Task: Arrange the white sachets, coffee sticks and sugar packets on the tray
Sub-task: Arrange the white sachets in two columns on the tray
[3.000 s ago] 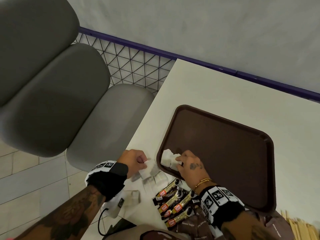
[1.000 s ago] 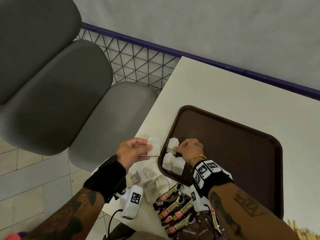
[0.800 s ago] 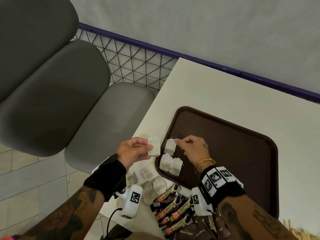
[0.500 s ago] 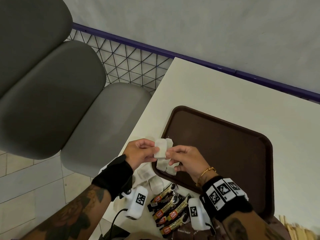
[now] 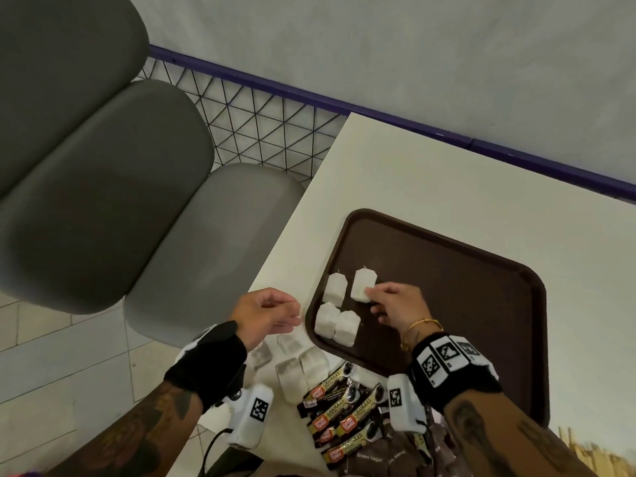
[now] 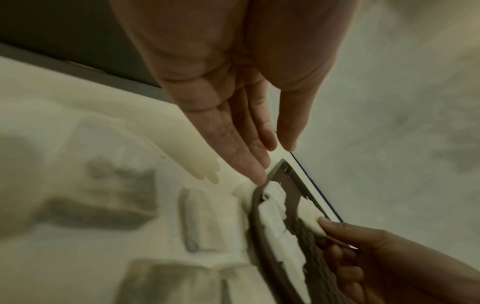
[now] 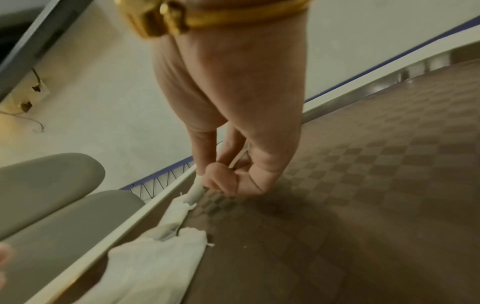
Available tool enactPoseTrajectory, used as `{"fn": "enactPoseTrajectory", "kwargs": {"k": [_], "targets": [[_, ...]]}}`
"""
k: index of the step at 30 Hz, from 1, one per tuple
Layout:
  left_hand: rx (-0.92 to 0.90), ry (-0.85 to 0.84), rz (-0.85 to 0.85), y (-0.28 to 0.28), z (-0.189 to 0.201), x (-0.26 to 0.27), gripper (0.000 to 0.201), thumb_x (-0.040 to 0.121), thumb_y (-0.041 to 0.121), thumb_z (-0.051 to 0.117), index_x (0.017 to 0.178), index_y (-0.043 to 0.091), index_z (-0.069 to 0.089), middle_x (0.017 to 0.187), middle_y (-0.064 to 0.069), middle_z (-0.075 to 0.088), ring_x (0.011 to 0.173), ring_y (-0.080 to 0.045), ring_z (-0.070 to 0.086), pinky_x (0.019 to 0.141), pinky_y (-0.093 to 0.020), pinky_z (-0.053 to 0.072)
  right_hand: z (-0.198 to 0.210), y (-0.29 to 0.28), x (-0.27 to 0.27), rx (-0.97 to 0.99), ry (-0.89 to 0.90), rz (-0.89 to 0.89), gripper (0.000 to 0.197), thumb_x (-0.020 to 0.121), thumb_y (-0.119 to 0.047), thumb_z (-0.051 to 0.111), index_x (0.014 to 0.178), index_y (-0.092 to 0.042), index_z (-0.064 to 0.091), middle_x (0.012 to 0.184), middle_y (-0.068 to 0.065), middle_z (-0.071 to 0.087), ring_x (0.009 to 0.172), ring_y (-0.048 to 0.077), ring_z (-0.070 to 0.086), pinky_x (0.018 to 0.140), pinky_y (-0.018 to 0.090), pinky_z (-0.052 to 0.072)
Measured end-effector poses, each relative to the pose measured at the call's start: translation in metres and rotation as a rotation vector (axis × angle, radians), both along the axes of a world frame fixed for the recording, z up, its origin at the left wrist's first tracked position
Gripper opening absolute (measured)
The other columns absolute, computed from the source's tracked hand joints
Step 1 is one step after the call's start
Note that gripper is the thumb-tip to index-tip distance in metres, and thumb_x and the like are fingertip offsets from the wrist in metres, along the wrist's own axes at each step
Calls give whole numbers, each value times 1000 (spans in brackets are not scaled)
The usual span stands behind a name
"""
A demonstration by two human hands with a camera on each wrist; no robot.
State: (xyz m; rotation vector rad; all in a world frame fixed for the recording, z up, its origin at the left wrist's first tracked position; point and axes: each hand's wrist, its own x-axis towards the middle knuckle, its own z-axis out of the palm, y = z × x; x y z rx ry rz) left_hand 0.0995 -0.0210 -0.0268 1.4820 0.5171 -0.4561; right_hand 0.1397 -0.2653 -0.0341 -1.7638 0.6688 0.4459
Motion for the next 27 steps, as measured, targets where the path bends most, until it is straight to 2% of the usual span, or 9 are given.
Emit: {"fn": "enactPoseTrajectory", "kwargs": {"k": [4,8,13,14,16,18,21,23,27], "targets": [[96,10,-3,16,-8,-3,6,82,1,73,84,1,68,77,-11,70,61,-16,71,59,-25,59,-9,3,5,-131,52,53,12,83,-18,76,91,-10,74,70,4,67,53,9,53,46,21,44],[232,-1,-45,25,-16,-5,5,83,0,72,82,2,67,76,-10,67,57,-14,68,55,-26,57,-13,9,5,-236,21,74,12,79,-19,79,87,-11,74,69,4,67,51,9,53,50,19,43],[569,-55,-281,20,-18,-7,7,82,13,76,86,11,71,79,-3,70,68,-21,67,65,-29,57,-15,10,1,-338,16,106,19,69,-24,85,77,-19,69,92,5,70,82,20,66,76,35,59],[659,-72,-352,17,-16,-8,10,82,18,77,89,13,71,82,1,70,72,-19,65,68,-26,54,-14,11,-1,-364,-11,108,21,69,-27,84,78,-20,67,93,3,68,86,21,66,77,37,59],[765,-86,-463,10,-14,-8,19,80,27,79,94,18,71,86,6,66,79,-13,61,71,-22,48,-3,11,-7,-407,-111,158,20,74,-29,81,83,-19,66,92,0,66,86,16,62,71,28,54],[826,-88,-562,2,-15,-8,27,76,34,80,98,22,68,91,7,64,84,-14,61,75,-26,52,13,15,-19,-401,-207,321,15,78,-28,78,81,-18,67,84,-2,66,76,11,60,64,19,48],[936,-91,-697,-7,-15,-8,37,75,37,80,107,24,65,105,6,64,96,-18,62,82,-30,52,30,31,-44,-445,-125,698,16,80,-36,75,76,-22,69,78,-7,66,73,9,62,65,22,53],[963,-80,-704,-11,-16,-8,37,76,37,79,108,26,64,108,5,66,99,-20,63,81,-30,52,28,42,-58,-551,-28,879,22,78,-46,72,80,-24,71,86,-5,69,81,14,66,75,31,57],[969,-43,-682,-11,-15,-6,31,75,34,80,102,27,65,106,2,69,98,-21,64,80,-29,51,18,56,-76,-769,-22,1059,34,88,-49,56,108,-23,64,118,3,61,106,25,58,92,35,48]]}}
